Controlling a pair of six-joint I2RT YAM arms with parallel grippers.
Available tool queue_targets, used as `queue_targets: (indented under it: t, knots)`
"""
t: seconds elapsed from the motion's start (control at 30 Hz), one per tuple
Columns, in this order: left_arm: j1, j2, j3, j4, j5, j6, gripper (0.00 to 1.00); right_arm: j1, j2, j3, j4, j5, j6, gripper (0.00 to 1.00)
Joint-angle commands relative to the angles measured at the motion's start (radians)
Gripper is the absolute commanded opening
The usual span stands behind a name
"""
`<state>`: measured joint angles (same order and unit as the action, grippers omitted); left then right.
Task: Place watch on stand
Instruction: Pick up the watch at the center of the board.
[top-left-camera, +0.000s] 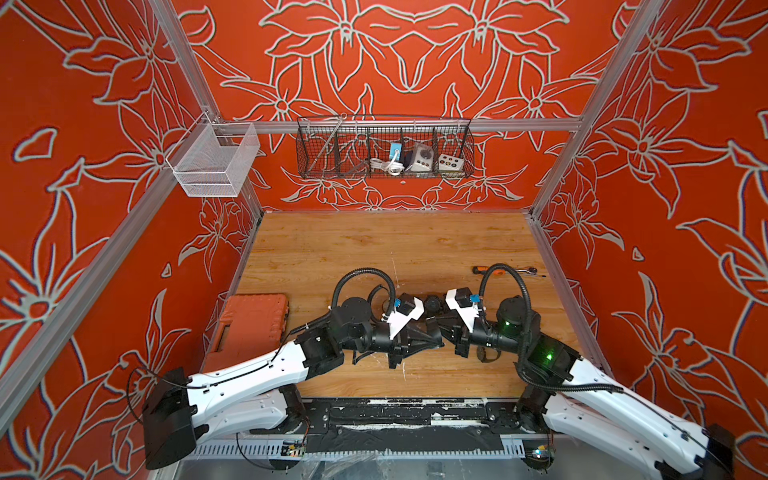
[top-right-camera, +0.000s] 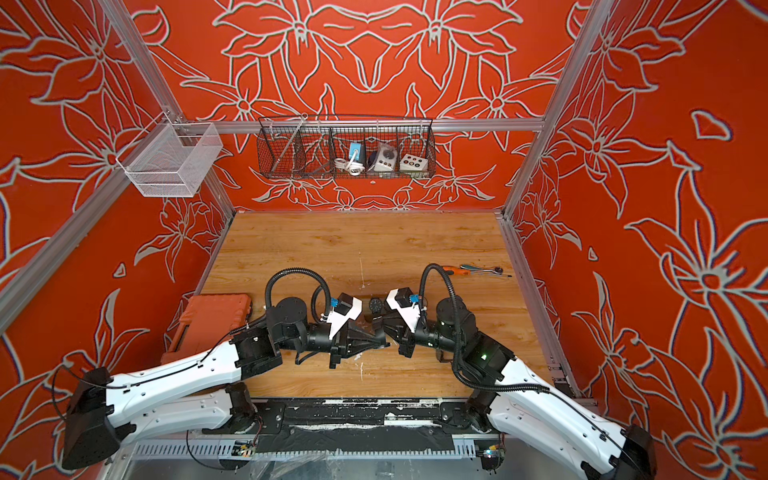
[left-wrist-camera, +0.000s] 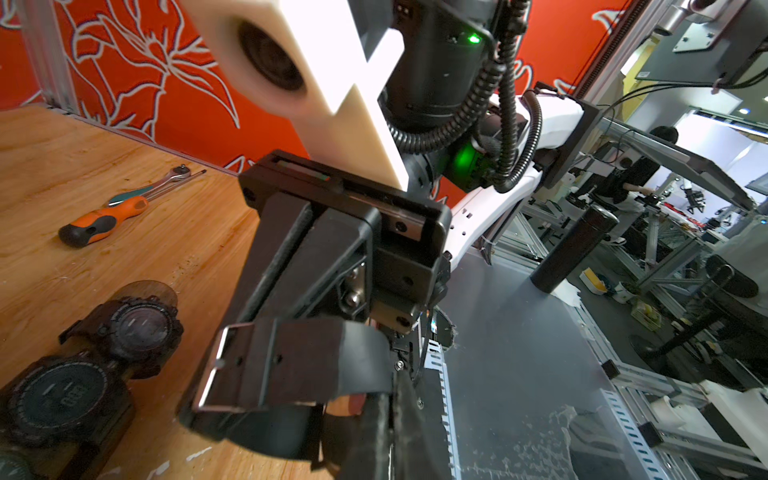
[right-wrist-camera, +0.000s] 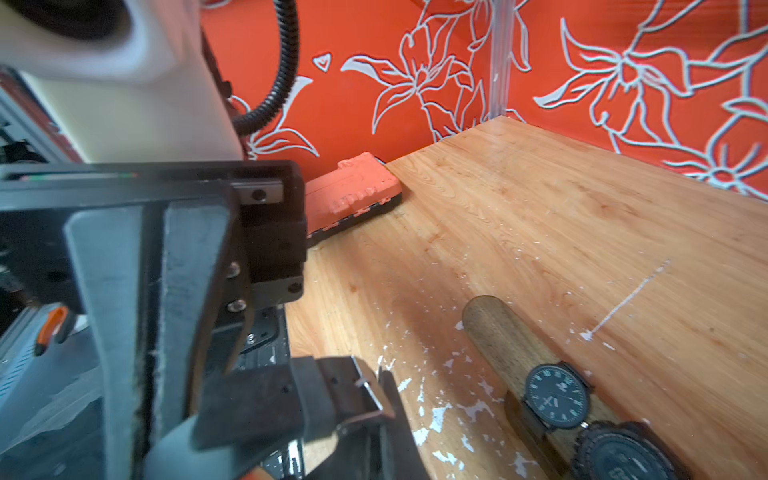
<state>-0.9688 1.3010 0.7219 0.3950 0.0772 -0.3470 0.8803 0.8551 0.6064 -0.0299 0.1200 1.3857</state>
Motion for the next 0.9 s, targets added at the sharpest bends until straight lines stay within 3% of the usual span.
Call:
queue_targets:
  t: [0.0, 0.3, 0.5, 0.73, 0.87]
  knots:
    - [-0.002, 0.012, 0.025, -0.004, -0.003, 0.027, 0.34, 0.014, 0.008, 0.022, 0.046, 0.021, 0.012, 0.00]
    - [-0.002, 0.010, 0.039, -0.039, -0.017, 0.042, 0.28, 0.030, 0.016, 0.033, 0.068, 0.008, -0.002, 0.00]
    - [-0.003, 0.007, 0.039, -0.038, -0.017, 0.042, 0.20, 0.032, 0.028, 0.018, 0.123, -0.023, -0.004, 0.00]
    - [-0.002, -0.015, 0.031, -0.035, -0.029, 0.038, 0.01, 0.032, 0.019, 0.008, 0.108, -0.023, -0.017, 0.00]
    - [-0.002, -0.019, 0.028, -0.032, -0.030, 0.038, 0.00, 0.031, 0.010, 0.001, 0.091, -0.010, -0.027, 0.00]
